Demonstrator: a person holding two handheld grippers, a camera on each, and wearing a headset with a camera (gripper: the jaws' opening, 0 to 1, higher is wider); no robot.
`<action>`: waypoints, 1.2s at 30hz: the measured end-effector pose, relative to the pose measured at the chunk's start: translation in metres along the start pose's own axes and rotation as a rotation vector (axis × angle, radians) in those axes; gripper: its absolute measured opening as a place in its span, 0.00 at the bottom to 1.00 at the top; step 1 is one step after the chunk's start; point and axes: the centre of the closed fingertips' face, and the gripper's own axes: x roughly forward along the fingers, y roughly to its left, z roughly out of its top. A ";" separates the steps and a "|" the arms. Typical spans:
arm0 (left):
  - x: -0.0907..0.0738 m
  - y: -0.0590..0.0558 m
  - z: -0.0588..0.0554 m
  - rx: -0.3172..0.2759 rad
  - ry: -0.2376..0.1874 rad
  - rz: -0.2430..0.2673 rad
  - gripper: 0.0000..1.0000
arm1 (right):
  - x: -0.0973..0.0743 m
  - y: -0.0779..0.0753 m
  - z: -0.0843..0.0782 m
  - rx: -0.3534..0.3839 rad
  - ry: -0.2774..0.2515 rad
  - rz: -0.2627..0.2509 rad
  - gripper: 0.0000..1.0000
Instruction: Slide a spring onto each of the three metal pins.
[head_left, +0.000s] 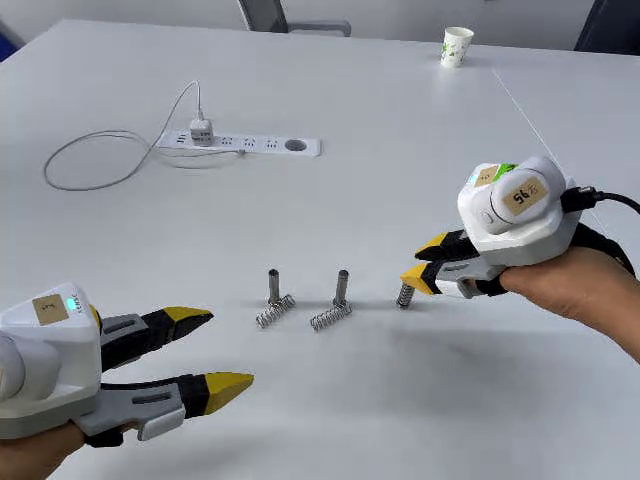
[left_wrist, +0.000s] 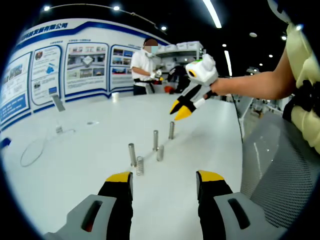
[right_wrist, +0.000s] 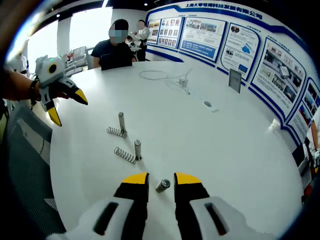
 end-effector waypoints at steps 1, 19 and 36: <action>0.000 0.000 0.000 0.000 0.001 -0.001 0.52 | -0.001 0.003 0.004 -0.010 -0.010 0.004 0.21; -0.001 -0.002 -0.001 0.003 0.011 0.001 0.51 | 0.050 0.050 -0.003 -0.015 0.043 0.159 0.20; -0.003 0.000 -0.004 -0.002 0.021 0.008 0.51 | 0.078 0.056 -0.018 -0.015 0.113 0.223 0.21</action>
